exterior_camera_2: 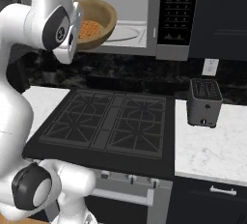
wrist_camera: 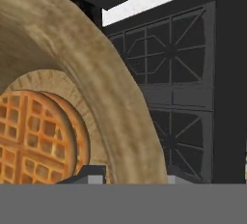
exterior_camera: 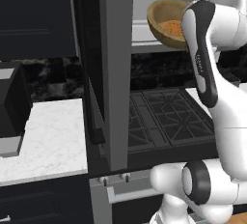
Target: Open the microwave, place the bowl with waffle inside the microwave, then close the microwave door and turn it on.
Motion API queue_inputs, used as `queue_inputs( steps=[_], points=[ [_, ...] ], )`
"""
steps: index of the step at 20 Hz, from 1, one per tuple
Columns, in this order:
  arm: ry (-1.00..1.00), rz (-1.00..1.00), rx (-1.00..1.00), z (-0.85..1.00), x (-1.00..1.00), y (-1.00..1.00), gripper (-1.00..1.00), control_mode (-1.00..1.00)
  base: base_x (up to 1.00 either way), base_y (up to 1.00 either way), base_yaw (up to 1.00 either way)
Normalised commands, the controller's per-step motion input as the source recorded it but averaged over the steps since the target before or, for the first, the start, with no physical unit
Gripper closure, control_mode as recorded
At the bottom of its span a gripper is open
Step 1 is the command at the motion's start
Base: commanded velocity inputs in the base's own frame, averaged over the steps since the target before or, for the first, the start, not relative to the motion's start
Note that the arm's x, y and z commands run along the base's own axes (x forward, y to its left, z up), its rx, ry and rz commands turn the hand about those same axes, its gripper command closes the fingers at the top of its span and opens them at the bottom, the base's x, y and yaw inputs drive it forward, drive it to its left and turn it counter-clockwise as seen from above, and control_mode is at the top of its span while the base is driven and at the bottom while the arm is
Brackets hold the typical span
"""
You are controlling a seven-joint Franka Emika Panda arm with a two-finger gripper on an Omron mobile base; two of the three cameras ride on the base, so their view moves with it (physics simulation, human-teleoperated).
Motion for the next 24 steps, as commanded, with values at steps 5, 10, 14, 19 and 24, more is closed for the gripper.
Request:
queue_inputs(
  steps=[5,10,14,19,24],
  points=[
    [0.2,0.0,0.0,-0.12,0.97,0.38,1.0,-1.0,0.0,0.0,0.0],
    [0.05,0.01,0.02,-0.07,0.83,0.25,1.0,-1.0,0.0,0.0,0.0],
    [0.0,0.03,0.05,-0.08,0.79,0.08,1.0,-1.0,0.0,0.0,0.0],
    [0.0,0.03,0.07,-0.19,0.91,0.0,1.0,-1.0,0.0,0.0,0.0],
    [0.0,0.0,0.09,-0.02,0.73,0.0,1.0,-1.0,0.0,0.0,0.0]
  ],
)
